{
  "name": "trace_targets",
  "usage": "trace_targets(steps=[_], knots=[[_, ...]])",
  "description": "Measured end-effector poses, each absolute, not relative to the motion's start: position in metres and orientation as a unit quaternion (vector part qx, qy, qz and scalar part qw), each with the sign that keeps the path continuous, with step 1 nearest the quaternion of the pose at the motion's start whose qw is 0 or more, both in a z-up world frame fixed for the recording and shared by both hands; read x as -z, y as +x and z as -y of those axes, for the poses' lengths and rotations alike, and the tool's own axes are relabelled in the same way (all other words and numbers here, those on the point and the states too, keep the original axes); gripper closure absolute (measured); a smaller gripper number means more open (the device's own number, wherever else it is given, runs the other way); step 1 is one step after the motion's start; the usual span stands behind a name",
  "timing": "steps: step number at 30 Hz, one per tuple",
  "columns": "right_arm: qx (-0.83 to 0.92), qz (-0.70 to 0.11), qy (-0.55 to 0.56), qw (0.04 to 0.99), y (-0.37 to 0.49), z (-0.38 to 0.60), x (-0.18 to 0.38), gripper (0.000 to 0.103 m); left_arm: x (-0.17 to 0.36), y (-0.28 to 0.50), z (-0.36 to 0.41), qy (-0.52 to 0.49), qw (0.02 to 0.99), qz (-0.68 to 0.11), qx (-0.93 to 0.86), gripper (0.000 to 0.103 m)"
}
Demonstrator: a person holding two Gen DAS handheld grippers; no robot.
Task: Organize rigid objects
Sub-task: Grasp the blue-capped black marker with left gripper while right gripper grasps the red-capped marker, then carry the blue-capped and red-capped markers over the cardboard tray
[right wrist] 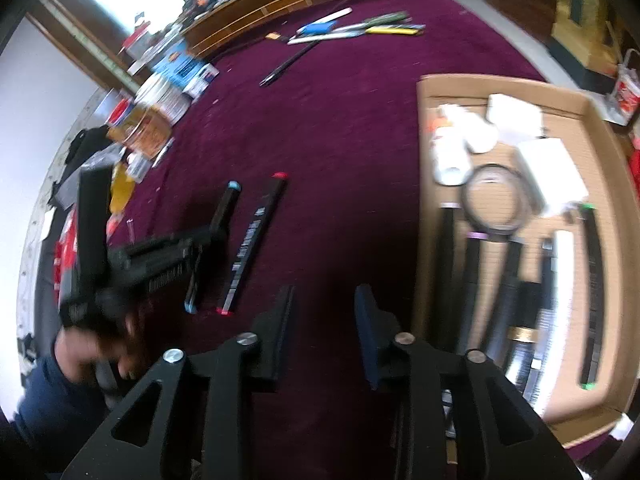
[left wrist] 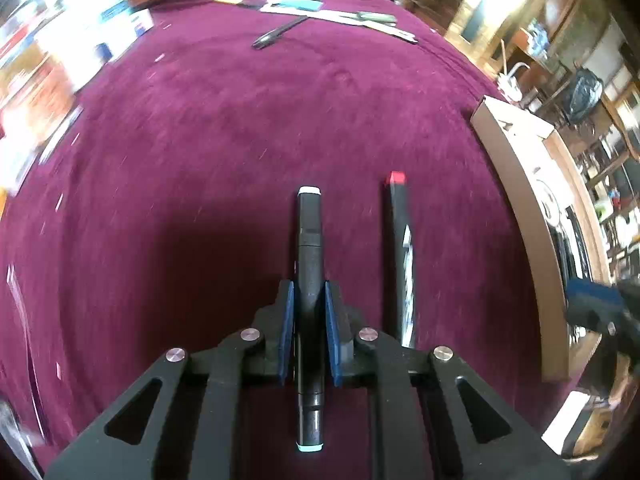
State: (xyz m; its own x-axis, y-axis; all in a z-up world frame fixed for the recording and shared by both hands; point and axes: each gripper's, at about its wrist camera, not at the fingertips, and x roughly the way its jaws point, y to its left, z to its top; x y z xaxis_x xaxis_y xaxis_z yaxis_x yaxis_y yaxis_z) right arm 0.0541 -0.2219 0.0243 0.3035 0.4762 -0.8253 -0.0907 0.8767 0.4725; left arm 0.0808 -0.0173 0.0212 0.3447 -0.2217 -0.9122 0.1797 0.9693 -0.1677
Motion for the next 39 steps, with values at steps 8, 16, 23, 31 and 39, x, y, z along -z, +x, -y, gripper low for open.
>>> trace_targets(steps=[8,16,23,31,39], knots=[[-0.205,-0.604,0.195,0.745,0.090,0.174,0.001,0.071,-0.022,0.038,-0.001,-0.045,0.821,-0.559,0.105,0.090],[-0.184,-0.625,0.143,0.745,0.111,0.135,0.008,0.072,-0.022,0.035,-0.001,-0.039,0.822,-0.558,0.105,0.090],[-0.168,-0.614,0.074,0.767,0.108,0.128,0.010,0.088,-0.022,0.033,0.000,-0.035,0.826,-0.553,0.105,0.090],[-0.183,-0.594,0.096,0.778,0.075,0.166,-0.001,0.090,-0.022,0.030,0.000,-0.043,0.833,-0.543,0.097,0.091],[-0.194,-0.583,0.137,0.777,0.055,0.194,-0.008,0.089,-0.030,0.022,0.014,-0.061,0.837,-0.534,0.108,0.091]])
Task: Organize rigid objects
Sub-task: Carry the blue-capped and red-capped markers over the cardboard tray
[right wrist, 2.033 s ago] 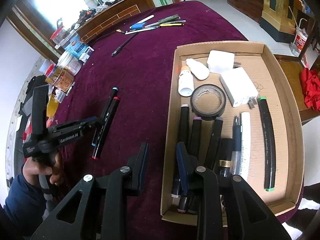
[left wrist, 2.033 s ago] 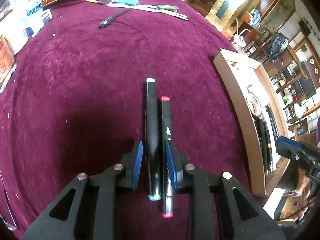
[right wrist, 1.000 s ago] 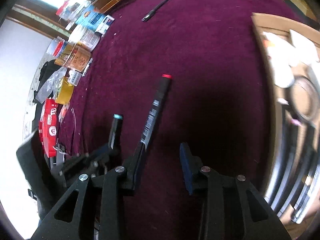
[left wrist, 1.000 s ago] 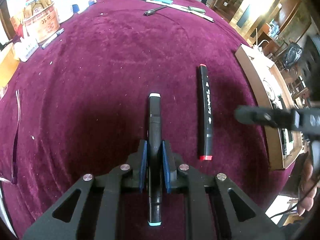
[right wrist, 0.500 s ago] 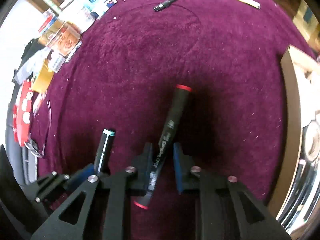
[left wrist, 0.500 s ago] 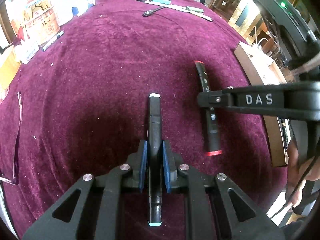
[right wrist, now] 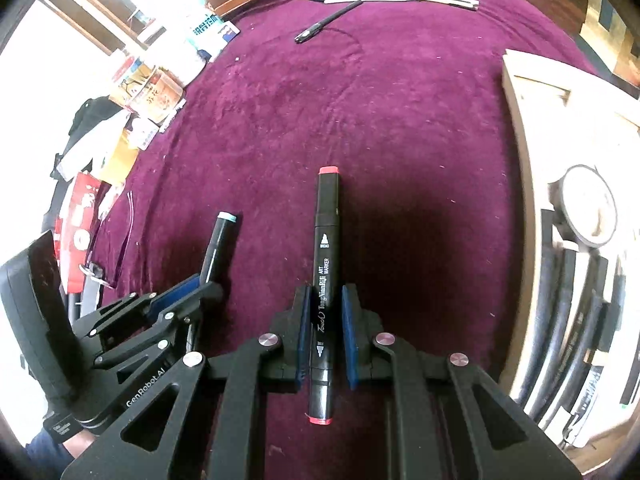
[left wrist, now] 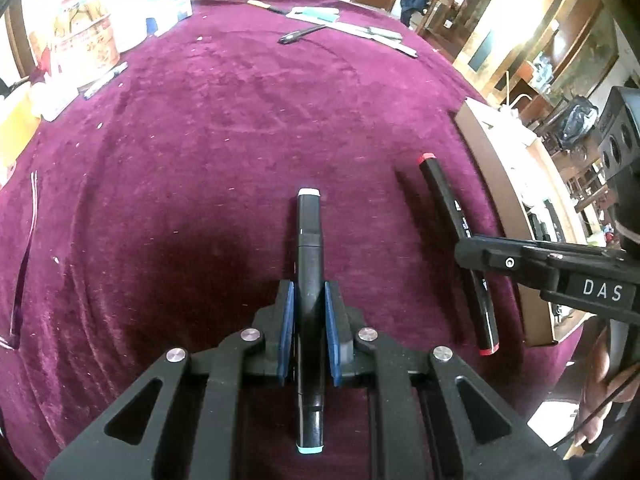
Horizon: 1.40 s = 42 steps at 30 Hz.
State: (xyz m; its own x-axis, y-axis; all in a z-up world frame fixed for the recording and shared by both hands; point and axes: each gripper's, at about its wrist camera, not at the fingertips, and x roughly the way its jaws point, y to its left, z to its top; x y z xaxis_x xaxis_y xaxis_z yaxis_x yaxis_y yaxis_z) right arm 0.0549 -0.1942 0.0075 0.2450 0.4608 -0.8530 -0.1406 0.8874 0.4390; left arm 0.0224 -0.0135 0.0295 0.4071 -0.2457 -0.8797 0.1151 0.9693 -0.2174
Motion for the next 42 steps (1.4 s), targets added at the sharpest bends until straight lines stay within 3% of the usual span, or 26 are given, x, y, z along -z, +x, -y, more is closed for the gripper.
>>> trace_targets(steps=[42], knots=[[-0.169,-0.524,0.203,0.810,0.017,0.337,-0.033,0.089,-0.097,0.006,0.192,0.101,0.879,-0.444,0.144,0.091]])
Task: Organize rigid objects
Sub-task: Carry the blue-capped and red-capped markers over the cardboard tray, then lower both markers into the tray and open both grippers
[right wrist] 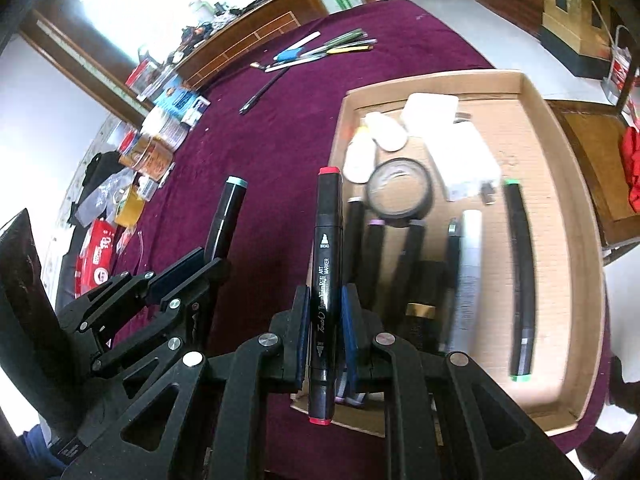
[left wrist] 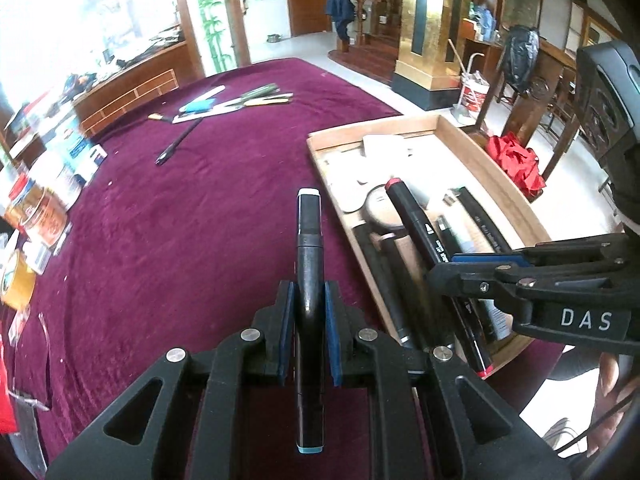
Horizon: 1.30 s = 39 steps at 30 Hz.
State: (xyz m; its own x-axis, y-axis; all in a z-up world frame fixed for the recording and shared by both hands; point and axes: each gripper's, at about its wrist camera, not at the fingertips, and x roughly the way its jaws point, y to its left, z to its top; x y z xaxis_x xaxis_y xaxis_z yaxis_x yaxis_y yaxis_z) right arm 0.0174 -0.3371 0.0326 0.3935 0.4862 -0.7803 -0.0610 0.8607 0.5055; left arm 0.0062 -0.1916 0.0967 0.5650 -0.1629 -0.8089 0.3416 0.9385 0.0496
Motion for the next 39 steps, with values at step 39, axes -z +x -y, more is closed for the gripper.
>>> trace_targets(steps=[39], knots=[[-0.117,-0.548,0.191,0.806,0.027,0.405,-0.007,0.089,-0.060,0.023,0.277,0.135,0.860,-0.462,0.169,0.091]])
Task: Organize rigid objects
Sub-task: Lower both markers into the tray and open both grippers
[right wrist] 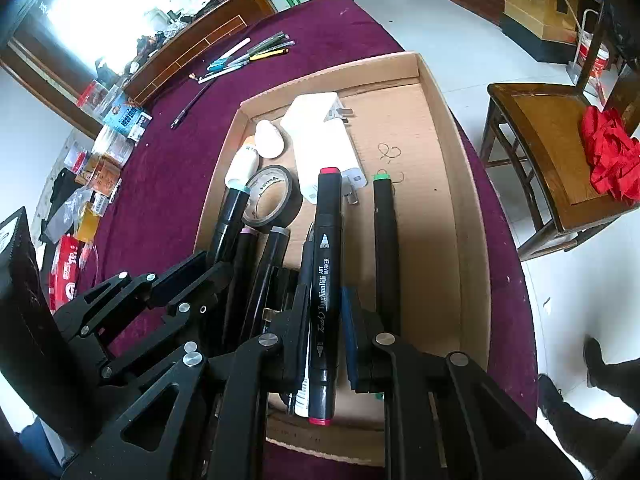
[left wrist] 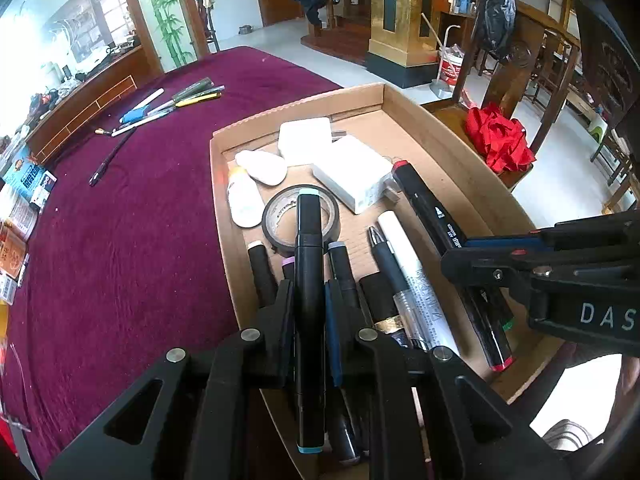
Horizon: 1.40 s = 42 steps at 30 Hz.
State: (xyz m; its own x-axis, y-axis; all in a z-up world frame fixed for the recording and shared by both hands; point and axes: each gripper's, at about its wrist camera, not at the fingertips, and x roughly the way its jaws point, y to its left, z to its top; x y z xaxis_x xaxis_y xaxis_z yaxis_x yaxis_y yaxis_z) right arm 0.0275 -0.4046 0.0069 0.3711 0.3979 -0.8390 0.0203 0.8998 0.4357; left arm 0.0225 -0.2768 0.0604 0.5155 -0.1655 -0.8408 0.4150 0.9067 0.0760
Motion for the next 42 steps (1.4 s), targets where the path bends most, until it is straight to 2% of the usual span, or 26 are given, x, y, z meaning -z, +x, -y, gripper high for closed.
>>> trace_targets(steps=[37,40,41,42], knots=[[-0.111,-0.560,0.181,0.801,0.049,0.401,0.001,0.089,-0.044,0.041,0.276,0.139,0.850,-0.477,0.173,0.090],[-0.106,-0.552,0.180,0.807,0.046,0.401,-0.004,0.085,-0.045,0.040,0.274,0.130,0.850,-0.479,0.178,0.089],[-0.104,-0.550,0.178,0.809,0.046,0.401,-0.005,0.080,-0.046,0.040,0.274,0.130,0.850,-0.479,0.179,0.086],[-0.100,-0.546,0.176,0.813,0.044,0.401,-0.008,0.077,-0.047,0.039,0.273,0.129,0.848,-0.480,0.182,0.079]])
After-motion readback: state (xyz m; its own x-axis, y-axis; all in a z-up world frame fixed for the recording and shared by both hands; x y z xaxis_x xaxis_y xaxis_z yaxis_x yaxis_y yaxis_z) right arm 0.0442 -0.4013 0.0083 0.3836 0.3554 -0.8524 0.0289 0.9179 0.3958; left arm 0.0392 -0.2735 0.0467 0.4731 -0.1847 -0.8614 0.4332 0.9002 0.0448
